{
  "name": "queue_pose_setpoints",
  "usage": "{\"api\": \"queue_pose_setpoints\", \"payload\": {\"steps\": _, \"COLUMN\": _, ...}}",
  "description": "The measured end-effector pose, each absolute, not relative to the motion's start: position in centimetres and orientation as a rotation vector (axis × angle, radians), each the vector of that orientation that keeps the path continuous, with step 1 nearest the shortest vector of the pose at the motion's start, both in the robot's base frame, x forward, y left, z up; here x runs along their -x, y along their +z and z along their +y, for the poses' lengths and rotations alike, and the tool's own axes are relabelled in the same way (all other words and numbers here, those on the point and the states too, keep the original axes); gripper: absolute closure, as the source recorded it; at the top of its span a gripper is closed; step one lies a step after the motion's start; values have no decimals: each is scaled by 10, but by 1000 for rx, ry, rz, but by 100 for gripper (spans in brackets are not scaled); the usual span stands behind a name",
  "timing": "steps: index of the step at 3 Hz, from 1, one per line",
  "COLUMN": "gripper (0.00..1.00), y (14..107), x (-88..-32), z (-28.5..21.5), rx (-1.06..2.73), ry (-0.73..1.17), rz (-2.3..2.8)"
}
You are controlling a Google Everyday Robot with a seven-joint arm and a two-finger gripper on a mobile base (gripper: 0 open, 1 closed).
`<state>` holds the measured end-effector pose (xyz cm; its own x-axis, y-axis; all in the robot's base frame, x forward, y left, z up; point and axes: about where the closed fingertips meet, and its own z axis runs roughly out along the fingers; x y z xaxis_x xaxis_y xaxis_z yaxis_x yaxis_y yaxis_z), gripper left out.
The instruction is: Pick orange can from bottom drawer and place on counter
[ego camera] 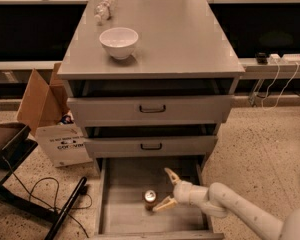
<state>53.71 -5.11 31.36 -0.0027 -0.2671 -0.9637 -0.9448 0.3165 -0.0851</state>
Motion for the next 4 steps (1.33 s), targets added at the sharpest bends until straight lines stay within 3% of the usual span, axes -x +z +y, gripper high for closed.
{"api": "queue_pose_setpoints", "payload": {"steps": 2, "gripper": 0, "y": 231, "x": -544, "z": 5, "rx": 1139, "ry": 867, "rz": 1474}}
{"api": "queue_pose_setpoints", "payload": {"steps": 3, "gripper": 16, "y": 208, "x": -546, "z": 22, "rx": 1145, "ry": 884, "rz": 1467}}
{"api": "queue_pose_setpoints", "payload": {"steps": 4, "gripper": 47, "y": 191, "x": -551, "z": 34, "rx": 1168, "ry": 894, "rz": 1466}}
